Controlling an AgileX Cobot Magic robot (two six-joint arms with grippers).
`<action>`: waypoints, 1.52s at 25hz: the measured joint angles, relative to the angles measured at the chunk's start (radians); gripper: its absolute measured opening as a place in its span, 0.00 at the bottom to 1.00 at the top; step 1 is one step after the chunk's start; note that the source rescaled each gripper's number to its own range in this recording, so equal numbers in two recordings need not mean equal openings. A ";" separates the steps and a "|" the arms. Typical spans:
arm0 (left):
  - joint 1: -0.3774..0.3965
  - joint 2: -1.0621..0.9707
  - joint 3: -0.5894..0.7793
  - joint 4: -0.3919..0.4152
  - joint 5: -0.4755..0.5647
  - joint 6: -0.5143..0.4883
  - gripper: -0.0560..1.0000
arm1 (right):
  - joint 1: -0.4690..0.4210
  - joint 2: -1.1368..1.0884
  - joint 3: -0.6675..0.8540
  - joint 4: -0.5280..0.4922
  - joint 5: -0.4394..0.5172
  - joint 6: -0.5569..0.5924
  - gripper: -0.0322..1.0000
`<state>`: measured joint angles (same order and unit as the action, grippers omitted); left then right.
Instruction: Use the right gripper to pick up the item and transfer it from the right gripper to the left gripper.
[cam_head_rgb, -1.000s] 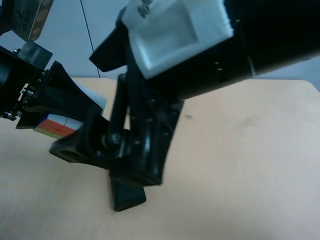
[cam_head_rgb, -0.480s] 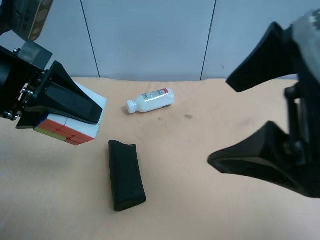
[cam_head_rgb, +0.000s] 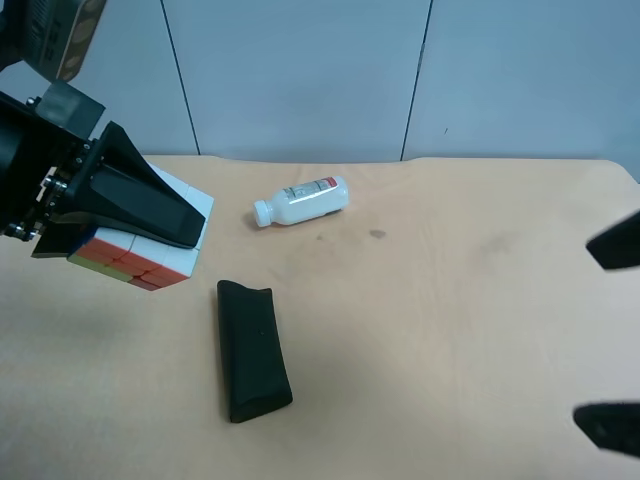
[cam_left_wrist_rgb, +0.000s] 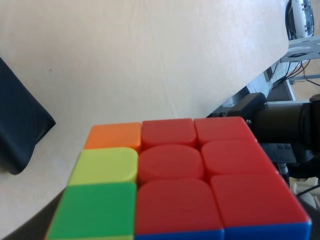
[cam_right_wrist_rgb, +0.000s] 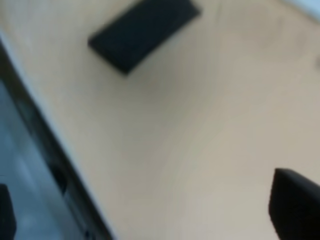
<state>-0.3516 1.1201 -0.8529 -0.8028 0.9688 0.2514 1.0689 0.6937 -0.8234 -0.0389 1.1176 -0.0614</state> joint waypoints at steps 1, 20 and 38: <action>0.000 0.000 0.000 0.000 0.000 0.000 0.06 | 0.000 -0.034 0.044 0.011 -0.009 0.006 1.00; 0.000 0.000 0.000 -0.001 0.000 0.003 0.06 | 0.000 -0.413 0.318 0.032 -0.051 0.061 1.00; 0.000 0.000 0.000 -0.001 -0.034 0.038 0.06 | -0.355 -0.531 0.318 0.032 -0.049 0.061 1.00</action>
<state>-0.3516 1.1201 -0.8529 -0.8036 0.9349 0.2890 0.7140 0.1630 -0.5050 -0.0069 1.0681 0.0000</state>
